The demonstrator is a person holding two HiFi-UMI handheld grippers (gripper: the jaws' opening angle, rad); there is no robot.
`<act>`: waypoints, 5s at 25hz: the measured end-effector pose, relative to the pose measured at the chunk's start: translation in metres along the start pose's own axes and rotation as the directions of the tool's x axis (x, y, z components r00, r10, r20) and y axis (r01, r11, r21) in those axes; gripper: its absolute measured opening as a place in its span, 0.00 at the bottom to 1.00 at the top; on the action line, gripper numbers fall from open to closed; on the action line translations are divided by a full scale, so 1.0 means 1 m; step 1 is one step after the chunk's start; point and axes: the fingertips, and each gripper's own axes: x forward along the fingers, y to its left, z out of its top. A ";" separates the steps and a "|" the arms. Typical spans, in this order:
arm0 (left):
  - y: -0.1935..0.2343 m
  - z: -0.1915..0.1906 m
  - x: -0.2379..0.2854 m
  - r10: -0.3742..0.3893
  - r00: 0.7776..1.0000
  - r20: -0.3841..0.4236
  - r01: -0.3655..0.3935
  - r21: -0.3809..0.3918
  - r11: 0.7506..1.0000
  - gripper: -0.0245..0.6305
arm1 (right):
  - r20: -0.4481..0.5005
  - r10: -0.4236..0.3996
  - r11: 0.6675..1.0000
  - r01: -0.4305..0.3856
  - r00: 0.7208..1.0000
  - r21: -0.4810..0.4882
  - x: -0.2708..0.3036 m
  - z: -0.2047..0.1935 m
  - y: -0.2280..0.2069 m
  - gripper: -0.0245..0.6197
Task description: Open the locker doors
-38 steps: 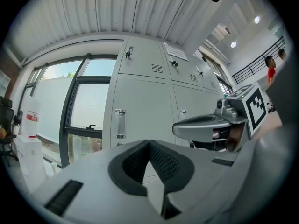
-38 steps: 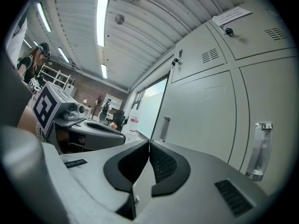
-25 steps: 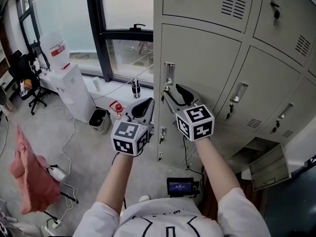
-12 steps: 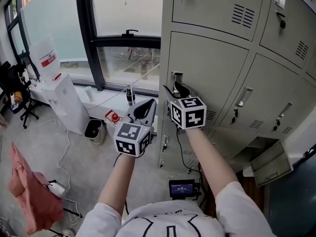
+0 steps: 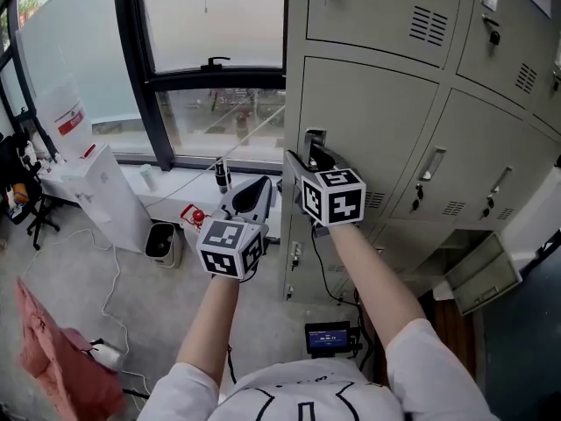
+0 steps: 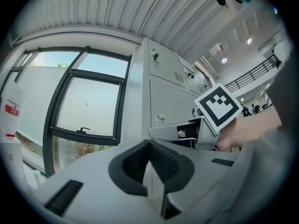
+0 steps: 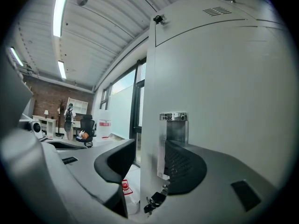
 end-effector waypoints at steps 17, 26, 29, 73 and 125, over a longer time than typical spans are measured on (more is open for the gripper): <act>-0.018 0.005 -0.017 -0.054 0.998 0.020 0.055 -0.012 0.998 0.04 | -0.001 -0.041 0.995 0.041 0.999 -0.091 -0.055 -0.001 0.028 0.30; -0.045 0.008 -0.028 -0.034 0.999 0.036 0.035 -0.030 0.999 0.04 | -0.007 -0.027 0.995 0.026 1.000 -0.092 -0.098 0.000 0.037 0.30; -0.055 0.006 -0.035 -0.027 0.999 0.032 0.028 -0.036 0.999 0.05 | 0.006 -0.026 0.997 0.026 1.000 -0.079 -0.115 0.002 0.038 0.28; -0.276 0.016 -0.026 -0.190 0.982 0.022 0.190 0.002 0.982 0.05 | 0.012 -0.062 0.994 0.063 0.998 -0.091 -0.356 -0.002 -0.084 0.18; -0.474 0.116 -0.026 -0.632 0.759 0.158 0.639 0.009 0.769 0.04 | 0.185 -0.448 0.867 0.476 0.875 -0.148 -0.477 0.098 -0.123 0.14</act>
